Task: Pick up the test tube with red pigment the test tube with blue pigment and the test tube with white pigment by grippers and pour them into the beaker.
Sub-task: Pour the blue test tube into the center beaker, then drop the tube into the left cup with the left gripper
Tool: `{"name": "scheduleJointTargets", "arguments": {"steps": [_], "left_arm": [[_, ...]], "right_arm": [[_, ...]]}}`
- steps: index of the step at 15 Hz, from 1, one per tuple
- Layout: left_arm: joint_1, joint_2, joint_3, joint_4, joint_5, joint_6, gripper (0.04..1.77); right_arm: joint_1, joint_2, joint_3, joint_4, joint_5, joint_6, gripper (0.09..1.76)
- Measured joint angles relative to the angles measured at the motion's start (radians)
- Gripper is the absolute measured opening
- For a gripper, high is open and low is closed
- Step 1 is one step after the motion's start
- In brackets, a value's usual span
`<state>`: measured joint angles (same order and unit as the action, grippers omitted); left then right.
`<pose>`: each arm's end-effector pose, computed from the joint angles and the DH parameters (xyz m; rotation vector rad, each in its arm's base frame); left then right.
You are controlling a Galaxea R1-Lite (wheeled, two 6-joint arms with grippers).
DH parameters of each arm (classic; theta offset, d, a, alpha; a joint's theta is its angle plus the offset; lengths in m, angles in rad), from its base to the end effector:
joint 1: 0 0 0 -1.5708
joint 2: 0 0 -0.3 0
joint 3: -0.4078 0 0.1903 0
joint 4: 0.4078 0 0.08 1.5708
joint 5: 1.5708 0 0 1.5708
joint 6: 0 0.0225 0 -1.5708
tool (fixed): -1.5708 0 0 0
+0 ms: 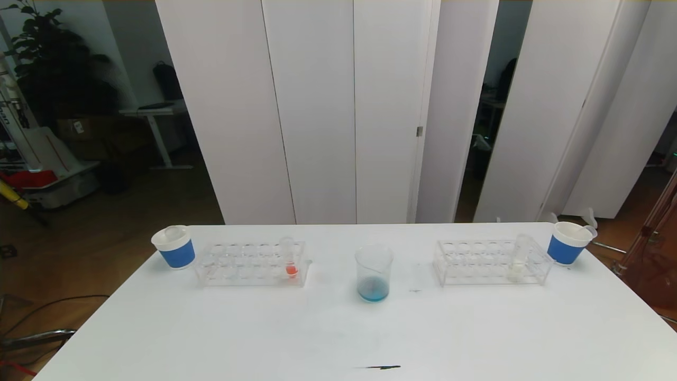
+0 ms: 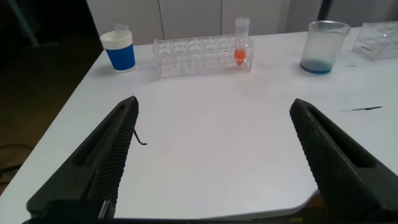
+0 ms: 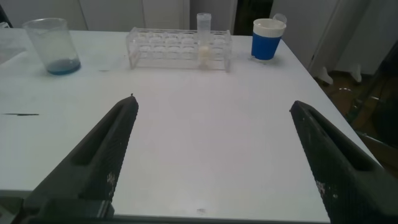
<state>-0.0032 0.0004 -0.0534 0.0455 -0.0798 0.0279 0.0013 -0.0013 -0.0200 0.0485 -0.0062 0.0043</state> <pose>-0.0271 -0.0017 0.0855 0.0282 -0.0087 -0.0829 -0.0245 -0.0002 0.0760 0.0042 0.0272 -0.0050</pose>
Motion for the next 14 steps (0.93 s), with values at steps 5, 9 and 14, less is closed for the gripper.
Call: {"name": "scheduleJointTargets", "arguments": {"steps": [5,9,14], "left_arm": [[0.0,-0.004,0.02,-0.004,0.069,-0.02,1.74],[0.001,-0.004,0.051,-0.043,0.079,-0.014,1.74],[0.001,-0.004,0.053,-0.042,0.081,-0.024,1.74]], "right_arm": [[0.0,0.0,0.0,0.0,0.0,0.0,1.75],[0.0,0.0,0.0,0.001,0.0,0.0,1.75],[0.0,0.0,0.0,0.0,0.0,0.0,1.75]]}}
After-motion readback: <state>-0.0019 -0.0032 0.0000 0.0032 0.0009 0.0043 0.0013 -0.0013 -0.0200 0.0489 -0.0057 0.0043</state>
